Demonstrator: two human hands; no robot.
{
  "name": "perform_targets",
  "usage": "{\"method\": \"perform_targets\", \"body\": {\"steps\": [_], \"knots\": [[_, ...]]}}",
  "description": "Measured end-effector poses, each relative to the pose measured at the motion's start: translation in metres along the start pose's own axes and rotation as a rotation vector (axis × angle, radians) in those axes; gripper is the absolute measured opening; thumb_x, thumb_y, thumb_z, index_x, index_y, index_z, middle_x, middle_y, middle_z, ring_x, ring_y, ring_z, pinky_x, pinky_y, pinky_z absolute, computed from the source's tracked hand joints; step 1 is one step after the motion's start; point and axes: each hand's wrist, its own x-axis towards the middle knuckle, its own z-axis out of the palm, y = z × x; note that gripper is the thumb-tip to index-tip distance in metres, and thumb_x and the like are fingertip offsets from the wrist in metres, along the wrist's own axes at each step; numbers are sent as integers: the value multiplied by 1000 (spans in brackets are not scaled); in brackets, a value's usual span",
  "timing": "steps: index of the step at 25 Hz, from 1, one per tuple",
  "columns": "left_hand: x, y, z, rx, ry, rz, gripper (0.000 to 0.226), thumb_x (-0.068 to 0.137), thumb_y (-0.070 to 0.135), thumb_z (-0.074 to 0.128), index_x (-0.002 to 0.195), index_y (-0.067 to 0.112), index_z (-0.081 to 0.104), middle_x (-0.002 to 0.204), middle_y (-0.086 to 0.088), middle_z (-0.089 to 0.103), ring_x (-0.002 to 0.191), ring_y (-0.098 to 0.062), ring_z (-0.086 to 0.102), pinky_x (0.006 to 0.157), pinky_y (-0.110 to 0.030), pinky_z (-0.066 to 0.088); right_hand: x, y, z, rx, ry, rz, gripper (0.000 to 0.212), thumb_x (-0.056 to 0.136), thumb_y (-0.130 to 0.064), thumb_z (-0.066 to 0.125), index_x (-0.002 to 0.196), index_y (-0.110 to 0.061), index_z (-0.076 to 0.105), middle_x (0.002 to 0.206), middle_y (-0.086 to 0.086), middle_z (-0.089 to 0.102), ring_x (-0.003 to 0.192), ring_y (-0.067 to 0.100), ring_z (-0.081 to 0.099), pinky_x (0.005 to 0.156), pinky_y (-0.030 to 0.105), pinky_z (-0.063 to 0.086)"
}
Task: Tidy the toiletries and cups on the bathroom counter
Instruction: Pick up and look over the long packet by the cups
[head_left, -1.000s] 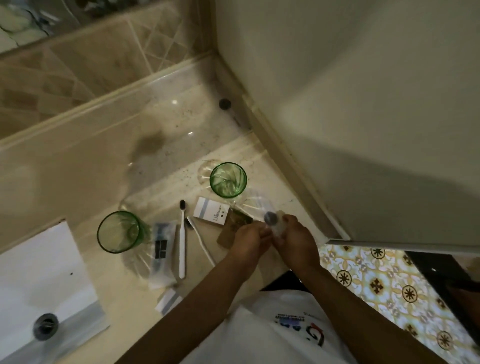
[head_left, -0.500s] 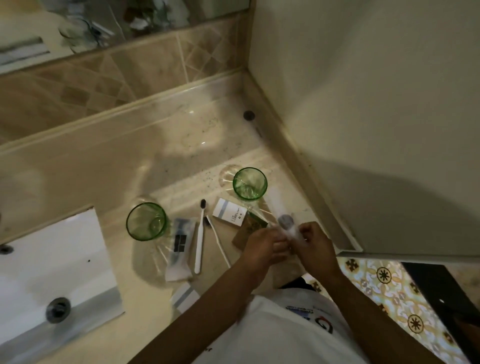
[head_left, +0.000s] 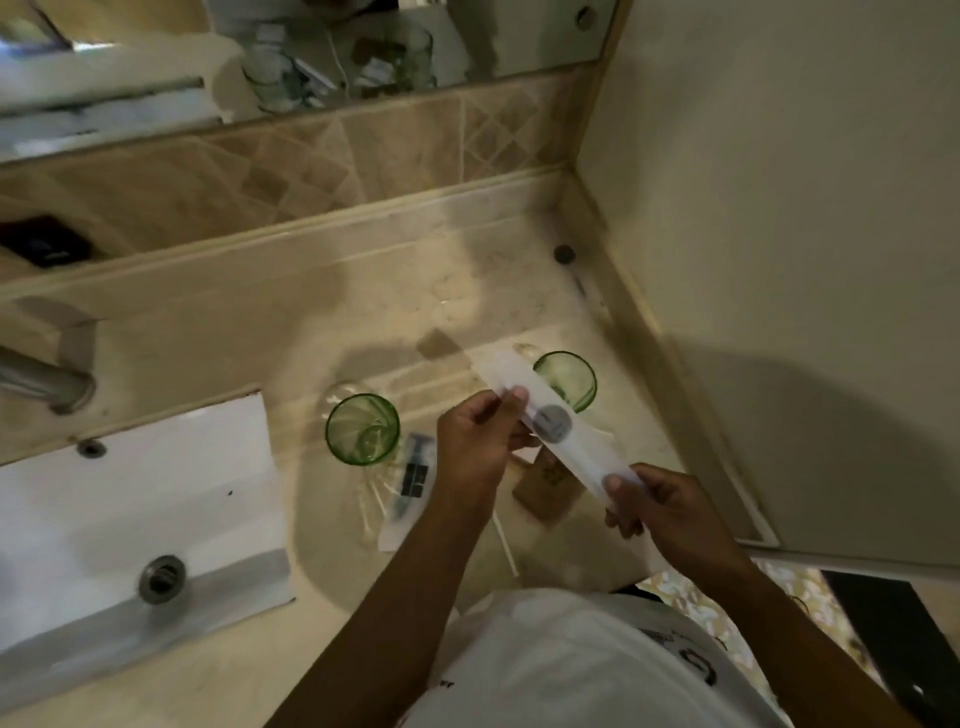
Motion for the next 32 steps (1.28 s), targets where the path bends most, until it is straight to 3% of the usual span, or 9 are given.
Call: {"method": "perform_targets", "body": {"steps": [4, 7, 10, 13, 16, 19, 23, 27, 32], "knots": [[2, 6, -26, -77, 76, 11, 25, 93, 17, 69, 92, -7, 72, 84, -21, 74, 72, -28, 71, 65, -33, 60, 14, -13, 22, -20, -96, -25, 24, 95, -18, 63, 76, -6, 70, 63, 15, 68, 53, 18, 54, 56, 30, 46], [2, 5, -44, -106, 119, 16, 32, 94, 19, 68, 93, -13, 68, 85, -24, 74, 72, -28, 71, 64, -33, 61, 26, -18, 36, 12, -126, -28, 22, 94, -18, 63, 77, -7, 70, 60, 6, 63, 53, 18, 52, 57, 31, 46], [1, 6, -60, -94, 142, 42, 27, 95, 17, 66, 87, -9, 69, 78, -21, 73, 65, -25, 71, 60, -33, 61, 32, -20, 43, 77, -113, -36, 21, 93, -16, 64, 77, -5, 71, 62, 6, 62, 56, 18, 52, 59, 34, 45], [-1, 11, -73, -5, 177, 52, 26, 98, 17, 62, 82, -3, 67, 68, -15, 70, 56, -17, 69, 48, -22, 53, 33, -23, 50, 136, -97, -45, 11, 90, -9, 66, 85, -8, 75, 67, 11, 65, 60, 17, 56, 61, 32, 47], [-1, 14, -79, 96, 197, 57, 30, 100, 19, 58, 89, -8, 66, 72, -18, 69, 47, -7, 64, 40, -14, 44, 35, -23, 55, 98, -113, -25, 15, 89, -4, 66, 83, -12, 77, 66, 6, 69, 61, 14, 59, 65, 28, 49], [5, 14, -84, 140, 189, 86, 33, 101, 19, 56, 90, -11, 64, 72, -20, 69, 46, -7, 63, 46, -17, 49, 36, -26, 58, 31, -129, -22, 17, 90, -5, 67, 79, -11, 78, 65, 1, 70, 63, 12, 60, 67, 21, 50], [17, 16, -84, 194, 175, 117, 30, 100, 21, 58, 84, -2, 65, 65, -13, 69, 50, -11, 63, 51, -21, 52, 41, -32, 57, 58, -129, 5, 13, 88, -1, 67, 79, -3, 76, 64, 1, 71, 59, 8, 61, 60, 14, 49], [38, 29, -72, 221, 177, 140, 27, 100, 19, 58, 83, 0, 67, 62, -9, 66, 48, -8, 59, 51, -21, 51, 56, -43, 50, 25, -117, 9, 6, 88, -11, 70, 88, -9, 76, 71, 7, 74, 63, 15, 64, 59, 21, 51], [88, 53, -38, 314, 87, 157, 29, 100, 16, 57, 82, -5, 66, 61, -11, 64, 46, -10, 58, 49, -24, 49, 93, -66, 32, -23, -72, 32, 6, 90, -19, 70, 92, -23, 74, 72, -12, 73, 60, 2, 67, 51, 13, 49]]}}
